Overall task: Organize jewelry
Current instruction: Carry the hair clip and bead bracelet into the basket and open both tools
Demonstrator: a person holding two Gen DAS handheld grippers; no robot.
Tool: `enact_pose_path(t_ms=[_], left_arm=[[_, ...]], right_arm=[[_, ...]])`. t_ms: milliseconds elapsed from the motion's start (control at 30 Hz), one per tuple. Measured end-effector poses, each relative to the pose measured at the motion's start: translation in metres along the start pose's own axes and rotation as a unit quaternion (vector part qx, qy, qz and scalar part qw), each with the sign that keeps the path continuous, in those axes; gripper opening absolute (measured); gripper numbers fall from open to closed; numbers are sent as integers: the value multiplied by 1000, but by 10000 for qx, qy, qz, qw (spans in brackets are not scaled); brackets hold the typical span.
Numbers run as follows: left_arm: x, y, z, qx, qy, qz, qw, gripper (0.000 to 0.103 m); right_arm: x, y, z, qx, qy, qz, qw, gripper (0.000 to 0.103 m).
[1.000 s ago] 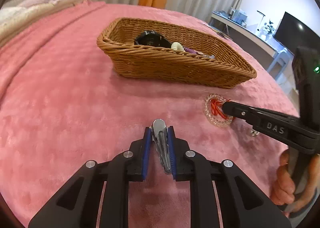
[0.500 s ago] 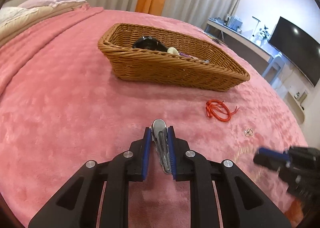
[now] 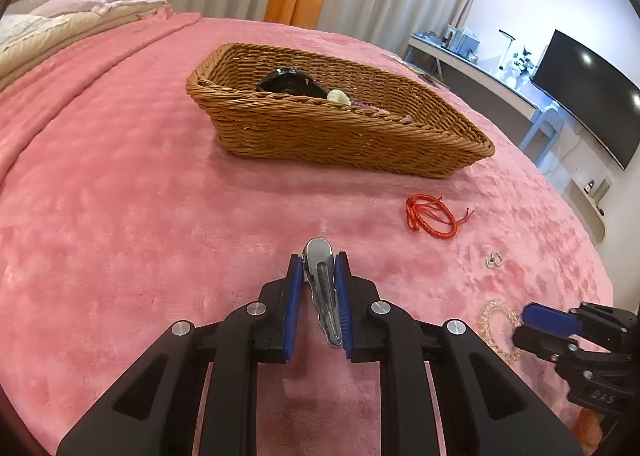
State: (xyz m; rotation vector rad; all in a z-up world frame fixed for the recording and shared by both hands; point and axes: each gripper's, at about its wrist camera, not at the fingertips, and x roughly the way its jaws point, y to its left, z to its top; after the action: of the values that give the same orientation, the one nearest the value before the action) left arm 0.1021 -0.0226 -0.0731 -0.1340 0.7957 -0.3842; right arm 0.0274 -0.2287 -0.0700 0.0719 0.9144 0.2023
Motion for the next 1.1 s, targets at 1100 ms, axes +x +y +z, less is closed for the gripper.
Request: enact_pose_path(t_ms=[1100], left_arm=[[-36, -41, 156, 526, -1231, -1067, 9852, 15]], right_arm=[[-23, 5, 192, 55, -1366, -306, 9901, 7]])
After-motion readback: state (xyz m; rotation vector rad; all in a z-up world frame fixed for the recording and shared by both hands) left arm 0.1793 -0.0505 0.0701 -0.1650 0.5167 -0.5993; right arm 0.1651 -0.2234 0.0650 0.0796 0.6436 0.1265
